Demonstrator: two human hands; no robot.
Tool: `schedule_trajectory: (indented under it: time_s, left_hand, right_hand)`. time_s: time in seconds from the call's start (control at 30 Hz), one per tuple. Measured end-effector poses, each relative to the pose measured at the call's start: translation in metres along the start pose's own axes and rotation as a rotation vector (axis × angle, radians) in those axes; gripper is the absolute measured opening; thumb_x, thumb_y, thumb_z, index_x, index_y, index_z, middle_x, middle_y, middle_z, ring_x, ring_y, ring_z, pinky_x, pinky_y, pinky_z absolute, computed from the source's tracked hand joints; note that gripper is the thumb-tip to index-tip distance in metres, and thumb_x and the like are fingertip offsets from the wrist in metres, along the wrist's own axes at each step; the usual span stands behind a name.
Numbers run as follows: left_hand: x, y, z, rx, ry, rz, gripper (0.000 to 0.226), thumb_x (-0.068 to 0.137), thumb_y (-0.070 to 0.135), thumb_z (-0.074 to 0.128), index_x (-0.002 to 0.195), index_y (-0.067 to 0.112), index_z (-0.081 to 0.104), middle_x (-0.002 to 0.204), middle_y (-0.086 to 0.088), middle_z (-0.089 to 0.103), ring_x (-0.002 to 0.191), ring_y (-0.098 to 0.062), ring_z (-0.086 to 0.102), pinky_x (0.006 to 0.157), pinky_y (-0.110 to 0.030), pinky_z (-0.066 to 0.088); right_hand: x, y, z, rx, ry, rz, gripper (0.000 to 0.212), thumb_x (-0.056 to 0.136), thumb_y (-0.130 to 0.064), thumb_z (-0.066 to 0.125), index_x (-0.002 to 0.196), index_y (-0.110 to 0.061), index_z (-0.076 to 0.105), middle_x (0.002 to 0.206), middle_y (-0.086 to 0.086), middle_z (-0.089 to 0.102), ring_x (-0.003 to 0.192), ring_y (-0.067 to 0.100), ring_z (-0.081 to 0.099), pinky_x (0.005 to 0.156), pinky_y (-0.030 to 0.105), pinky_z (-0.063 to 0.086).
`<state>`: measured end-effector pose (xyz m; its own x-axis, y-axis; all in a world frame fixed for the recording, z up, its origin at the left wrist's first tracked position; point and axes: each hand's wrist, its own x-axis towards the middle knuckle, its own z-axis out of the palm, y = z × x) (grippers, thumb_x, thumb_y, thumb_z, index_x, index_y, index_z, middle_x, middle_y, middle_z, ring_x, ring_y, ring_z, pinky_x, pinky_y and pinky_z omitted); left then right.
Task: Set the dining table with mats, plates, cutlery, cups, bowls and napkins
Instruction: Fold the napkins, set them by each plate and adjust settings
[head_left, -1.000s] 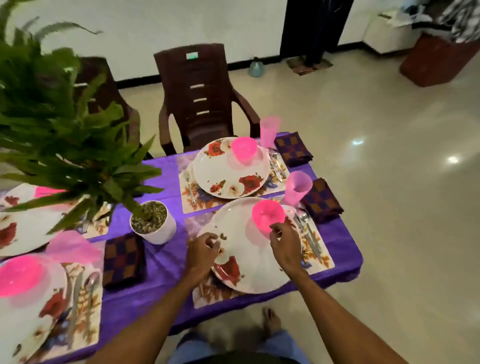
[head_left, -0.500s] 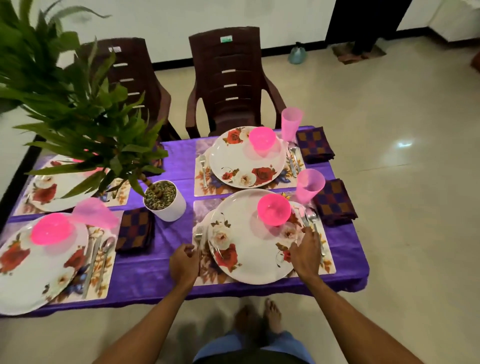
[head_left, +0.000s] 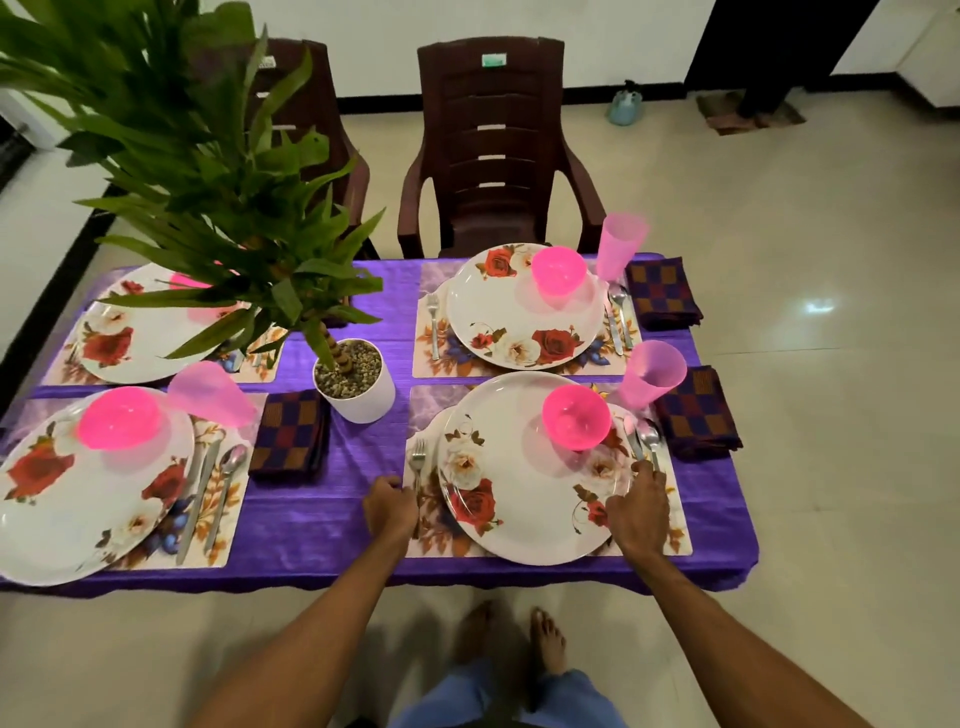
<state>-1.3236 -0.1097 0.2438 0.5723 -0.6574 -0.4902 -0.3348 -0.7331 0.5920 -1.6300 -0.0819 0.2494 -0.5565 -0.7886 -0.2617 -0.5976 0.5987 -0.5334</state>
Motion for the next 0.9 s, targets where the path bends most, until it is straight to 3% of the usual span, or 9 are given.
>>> schedule_trajectory:
  time_s: [0.1, 0.27, 0.43, 0.67, 0.9]
  left_hand:
    - [0.005, -0.001, 0.001, -0.046, -0.019, -0.047, 0.022, 0.091, 0.008, 0.060, 0.111, 0.006, 0.069, 0.114, -0.016, 0.070, 0.106, -0.035, 0.062, 0.085, -0.043, 0.053]
    - [-0.002, 0.002, 0.000, -0.090, -0.010, -0.061, 0.019, 0.091, 0.005, 0.062, 0.109, 0.006, 0.069, 0.110, -0.012, 0.068, 0.106, -0.033, 0.062, 0.073, -0.035, 0.046]
    - [0.009, -0.015, -0.010, -0.060, -0.053, 0.019, 0.020, 0.076, 0.004, 0.079, 0.084, 0.018, 0.066, 0.089, -0.006, 0.073, 0.088, -0.027, 0.069, 0.076, -0.042, 0.058]
    - [0.006, -0.021, -0.018, -0.077, -0.061, 0.153, 0.025, 0.071, -0.002, 0.083, 0.091, 0.007, 0.071, 0.084, -0.010, 0.074, 0.079, -0.022, 0.070, 0.073, -0.033, 0.057]
    - [0.008, -0.022, -0.018, -0.061, -0.052, 0.173, 0.018, 0.077, -0.002, 0.079, 0.094, 0.006, 0.075, 0.083, -0.007, 0.073, 0.081, -0.021, 0.069, 0.082, -0.040, 0.058]
  right_hand:
    - [0.002, 0.003, -0.001, 0.028, -0.007, -0.022, 0.060, 0.079, 0.009, 0.062, 0.135, -0.005, 0.048, 0.135, 0.019, 0.053, 0.123, 0.038, 0.052, 0.098, 0.050, 0.046]
    - [0.007, 0.013, 0.003, 0.086, -0.017, -0.018, 0.058, 0.081, 0.008, 0.061, 0.136, -0.004, 0.048, 0.133, 0.019, 0.058, 0.124, 0.039, 0.053, 0.101, 0.054, 0.047]
    - [0.009, 0.019, -0.002, 0.103, -0.036, -0.022, 0.054, 0.083, 0.008, 0.063, 0.134, -0.004, 0.052, 0.124, 0.019, 0.063, 0.119, 0.040, 0.057, 0.098, 0.053, 0.049]
    - [0.005, 0.021, -0.003, 0.121, -0.034, -0.027, 0.047, 0.084, 0.005, 0.068, 0.128, -0.006, 0.057, 0.115, 0.015, 0.067, 0.109, 0.036, 0.063, 0.091, 0.050, 0.055]
    - [0.006, 0.022, 0.000, 0.122, -0.039, -0.018, 0.046, 0.082, 0.005, 0.069, 0.124, -0.008, 0.057, 0.113, 0.014, 0.067, 0.104, 0.035, 0.065, 0.089, 0.053, 0.056]
